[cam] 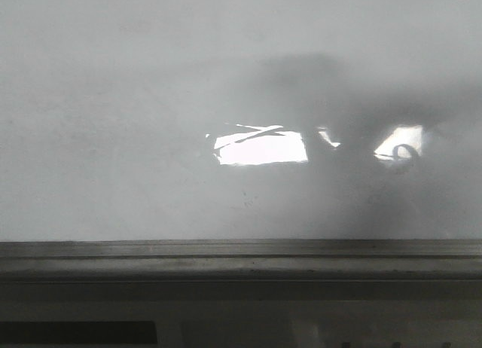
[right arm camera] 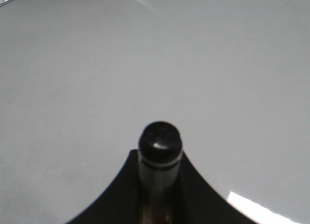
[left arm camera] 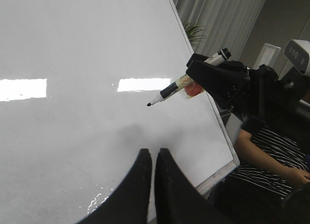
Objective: Write number 6 on whiteboard
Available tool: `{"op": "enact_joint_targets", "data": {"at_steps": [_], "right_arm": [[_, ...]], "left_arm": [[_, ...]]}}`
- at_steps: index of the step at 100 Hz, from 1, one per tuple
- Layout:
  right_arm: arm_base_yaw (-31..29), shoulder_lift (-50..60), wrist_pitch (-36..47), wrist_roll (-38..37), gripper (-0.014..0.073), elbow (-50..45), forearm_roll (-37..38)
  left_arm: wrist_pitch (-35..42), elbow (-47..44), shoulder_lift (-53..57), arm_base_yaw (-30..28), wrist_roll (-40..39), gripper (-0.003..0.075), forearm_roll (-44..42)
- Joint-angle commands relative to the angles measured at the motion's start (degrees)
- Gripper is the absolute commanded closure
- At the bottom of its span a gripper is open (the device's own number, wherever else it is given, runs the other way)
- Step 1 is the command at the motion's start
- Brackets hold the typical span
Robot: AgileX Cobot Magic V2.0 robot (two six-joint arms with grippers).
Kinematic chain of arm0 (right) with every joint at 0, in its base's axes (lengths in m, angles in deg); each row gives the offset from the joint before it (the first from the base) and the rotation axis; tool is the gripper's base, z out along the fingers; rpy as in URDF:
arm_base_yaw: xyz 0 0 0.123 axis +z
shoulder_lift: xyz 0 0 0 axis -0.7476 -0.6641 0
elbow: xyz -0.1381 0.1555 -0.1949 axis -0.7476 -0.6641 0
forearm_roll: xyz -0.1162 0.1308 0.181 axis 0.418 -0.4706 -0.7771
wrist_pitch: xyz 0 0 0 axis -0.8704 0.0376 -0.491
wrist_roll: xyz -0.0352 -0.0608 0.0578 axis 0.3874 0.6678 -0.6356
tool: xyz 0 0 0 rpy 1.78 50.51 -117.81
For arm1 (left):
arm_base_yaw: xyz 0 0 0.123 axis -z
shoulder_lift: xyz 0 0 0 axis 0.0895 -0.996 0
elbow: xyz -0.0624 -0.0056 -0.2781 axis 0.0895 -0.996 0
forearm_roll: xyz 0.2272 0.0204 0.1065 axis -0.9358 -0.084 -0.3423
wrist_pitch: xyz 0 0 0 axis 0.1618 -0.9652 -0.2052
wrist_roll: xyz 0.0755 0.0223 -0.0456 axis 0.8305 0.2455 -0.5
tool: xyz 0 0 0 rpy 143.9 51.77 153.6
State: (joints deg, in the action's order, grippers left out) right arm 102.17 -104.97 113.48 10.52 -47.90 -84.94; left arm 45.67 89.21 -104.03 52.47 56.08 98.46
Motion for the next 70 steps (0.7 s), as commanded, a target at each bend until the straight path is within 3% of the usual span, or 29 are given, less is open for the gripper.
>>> {"op": "enact_joint_targets", "data": {"at_steps": [1,29,70], "right_arm": [[-0.6,0.9,5.4,0.5,0.0665,1.5,1.2],[-0.6,0.6,5.6,2.6,0.0665,1.4,-4.6],[-0.6,0.6,6.4,2.6,0.0665,-1.3,-5.1]], "left_arm": [[-0.3,1.7,-0.4,0.3,-0.4,0.0741,0.8],[-0.2,1.7,-0.4,0.3,-0.4,0.0741,0.8],[-0.1,1.7,-0.4,0.3,-0.4,0.0741,0.8]]}}
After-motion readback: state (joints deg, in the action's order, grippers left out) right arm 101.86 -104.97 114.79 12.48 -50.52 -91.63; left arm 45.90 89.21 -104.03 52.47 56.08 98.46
